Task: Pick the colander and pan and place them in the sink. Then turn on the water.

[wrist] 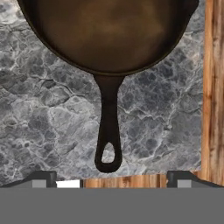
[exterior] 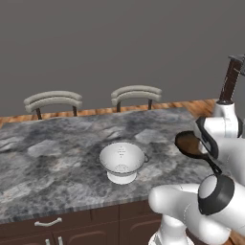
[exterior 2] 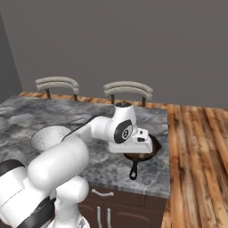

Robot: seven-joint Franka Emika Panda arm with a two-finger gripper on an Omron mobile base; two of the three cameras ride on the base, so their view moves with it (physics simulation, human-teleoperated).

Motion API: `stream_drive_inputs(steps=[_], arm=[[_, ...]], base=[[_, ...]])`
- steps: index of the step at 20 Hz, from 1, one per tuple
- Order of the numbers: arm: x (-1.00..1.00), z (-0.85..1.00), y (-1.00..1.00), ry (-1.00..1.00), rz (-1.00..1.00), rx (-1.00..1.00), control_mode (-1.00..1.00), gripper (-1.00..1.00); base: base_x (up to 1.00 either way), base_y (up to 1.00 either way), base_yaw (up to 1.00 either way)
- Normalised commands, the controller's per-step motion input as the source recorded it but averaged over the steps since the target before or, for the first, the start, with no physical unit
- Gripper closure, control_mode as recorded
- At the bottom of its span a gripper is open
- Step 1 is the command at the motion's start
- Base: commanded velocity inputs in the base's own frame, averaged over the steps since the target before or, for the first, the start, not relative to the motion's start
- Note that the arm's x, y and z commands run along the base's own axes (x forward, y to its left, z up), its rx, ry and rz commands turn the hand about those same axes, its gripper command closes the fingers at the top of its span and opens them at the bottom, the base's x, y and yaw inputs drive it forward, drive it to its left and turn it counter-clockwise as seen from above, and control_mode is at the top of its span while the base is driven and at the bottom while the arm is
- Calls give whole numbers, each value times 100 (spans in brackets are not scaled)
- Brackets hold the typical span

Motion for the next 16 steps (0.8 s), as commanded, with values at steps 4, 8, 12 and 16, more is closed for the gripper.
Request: stream_drive_inputs(steps=[4, 8, 12, 16], arm=[[0, -22, -7, 0, 0, 0, -100, -100], [0, -16, 0, 5, 0, 0, -100, -100], [0, -24, 0, 11, 0, 0, -100, -100], [0, -21, 0, 4, 0, 1, -100, -100]], base=[[0, 0, 0], [0, 0, 0], [0, 0, 0], [0, 0, 0]])
